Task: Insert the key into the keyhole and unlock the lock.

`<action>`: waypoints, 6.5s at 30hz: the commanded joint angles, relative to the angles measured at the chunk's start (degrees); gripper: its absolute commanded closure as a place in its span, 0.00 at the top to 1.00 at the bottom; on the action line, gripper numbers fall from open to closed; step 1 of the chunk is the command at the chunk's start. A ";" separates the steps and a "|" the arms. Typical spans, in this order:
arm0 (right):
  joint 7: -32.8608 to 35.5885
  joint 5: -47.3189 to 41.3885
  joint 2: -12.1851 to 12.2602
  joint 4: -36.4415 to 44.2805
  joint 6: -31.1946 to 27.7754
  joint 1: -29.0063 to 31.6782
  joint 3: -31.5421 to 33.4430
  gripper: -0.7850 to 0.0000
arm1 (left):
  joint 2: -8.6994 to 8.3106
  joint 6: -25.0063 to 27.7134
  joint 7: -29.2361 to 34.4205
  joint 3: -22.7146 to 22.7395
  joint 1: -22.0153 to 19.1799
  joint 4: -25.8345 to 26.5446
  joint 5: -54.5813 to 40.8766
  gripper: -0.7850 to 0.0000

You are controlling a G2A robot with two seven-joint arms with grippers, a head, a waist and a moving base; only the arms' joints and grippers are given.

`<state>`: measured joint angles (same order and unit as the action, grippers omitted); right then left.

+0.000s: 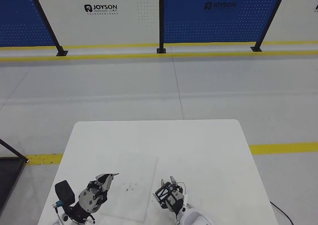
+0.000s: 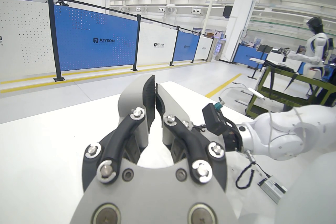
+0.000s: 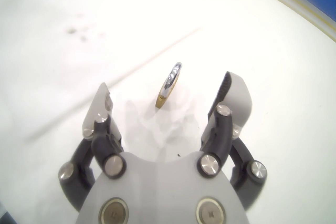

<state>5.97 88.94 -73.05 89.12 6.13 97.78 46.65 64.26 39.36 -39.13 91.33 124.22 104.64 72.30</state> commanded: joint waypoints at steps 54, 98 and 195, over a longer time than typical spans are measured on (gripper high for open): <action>-19.99 -21.42 2.28 12.86 -28.13 3.87 10.89 0.00 | -0.04 13.97 4.07 -3.30 -5.65 -3.12 -16.40 0.00; -37.30 -46.39 -0.33 6.64 -51.42 -0.31 3.54 0.00 | -5.22 18.64 -0.41 -36.28 -20.35 -7.28 -41.17 0.00; -35.34 -42.40 -0.80 8.91 -43.13 0.95 4.00 0.00 | 3.54 18.64 -6.61 -32.48 -21.37 -14.08 -26.24 0.08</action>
<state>-29.46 46.56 -73.84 98.04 -37.10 98.76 50.62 67.77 58.00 -45.72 58.79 102.82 90.58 46.04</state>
